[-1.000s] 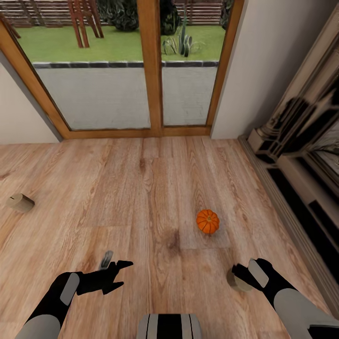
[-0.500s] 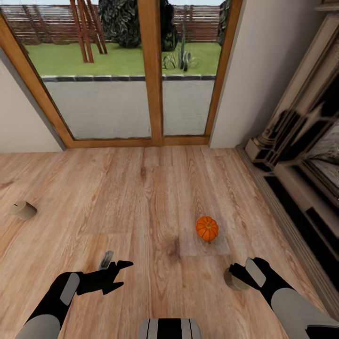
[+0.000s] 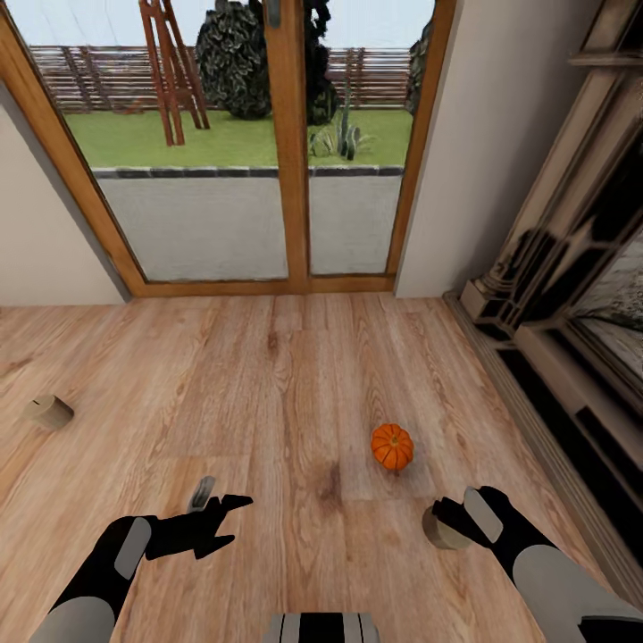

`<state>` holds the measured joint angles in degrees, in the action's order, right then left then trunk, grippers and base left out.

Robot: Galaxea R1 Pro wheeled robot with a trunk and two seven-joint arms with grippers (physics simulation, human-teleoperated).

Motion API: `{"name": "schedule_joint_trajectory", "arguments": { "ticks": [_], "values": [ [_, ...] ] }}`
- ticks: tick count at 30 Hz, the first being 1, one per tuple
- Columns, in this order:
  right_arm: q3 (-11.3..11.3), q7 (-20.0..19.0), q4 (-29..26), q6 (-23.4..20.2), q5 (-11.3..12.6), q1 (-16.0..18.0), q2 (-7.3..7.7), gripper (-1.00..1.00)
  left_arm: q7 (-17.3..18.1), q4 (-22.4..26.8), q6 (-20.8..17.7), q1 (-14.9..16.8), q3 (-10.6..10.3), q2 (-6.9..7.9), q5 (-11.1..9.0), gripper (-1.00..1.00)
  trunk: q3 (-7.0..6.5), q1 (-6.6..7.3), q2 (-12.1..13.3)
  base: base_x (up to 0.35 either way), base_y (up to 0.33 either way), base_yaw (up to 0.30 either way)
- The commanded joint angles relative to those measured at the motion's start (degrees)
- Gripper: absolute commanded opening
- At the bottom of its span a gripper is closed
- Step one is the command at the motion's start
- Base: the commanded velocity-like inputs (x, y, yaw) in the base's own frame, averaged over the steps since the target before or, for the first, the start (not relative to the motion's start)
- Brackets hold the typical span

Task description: Place each of the two pumpkins and all three candles from the living room inside a cabinet in the living room (use any cabinet), then make sure every cabinet is closed, and position the cauldron so it is next to a table in the living room.

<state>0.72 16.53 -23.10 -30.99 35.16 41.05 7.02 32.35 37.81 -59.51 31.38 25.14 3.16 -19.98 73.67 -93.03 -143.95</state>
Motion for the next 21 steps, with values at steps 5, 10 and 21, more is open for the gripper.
{"name": "schedule_joint_trajectory", "arguments": {
  "ticks": [5, 10, 21],
  "values": [
    [0.1, 0.0, -1.0, -0.2, 0.0, 0.0, 0.01, -1.00, 0.0, 0.0, 0.0, 0.0, 0.0, 0.00, 0.1, 1.00, -1.11, 0.12, 0.1, 0.000, 0.000, 0.000],
    [0.1, 0.0, -1.3, -0.3, 0.0, 0.0, -0.01, -1.00, 0.0, 0.0, 0.0, 0.0, 0.0, 0.00, 0.1, 1.00, -2.22, 0.25, 0.1, 0.000, 0.000, 0.009],
    [2.2, 0.2, -3.1, -4.4, -0.2, 0.1, -1.47, -1.00, -0.1, 0.0, 0.0, 0.0, 0.0, 0.22, 0.1, 1.00, -4.77, 0.54, 0.3, 0.000, 0.000, 0.245]
  ]
}}
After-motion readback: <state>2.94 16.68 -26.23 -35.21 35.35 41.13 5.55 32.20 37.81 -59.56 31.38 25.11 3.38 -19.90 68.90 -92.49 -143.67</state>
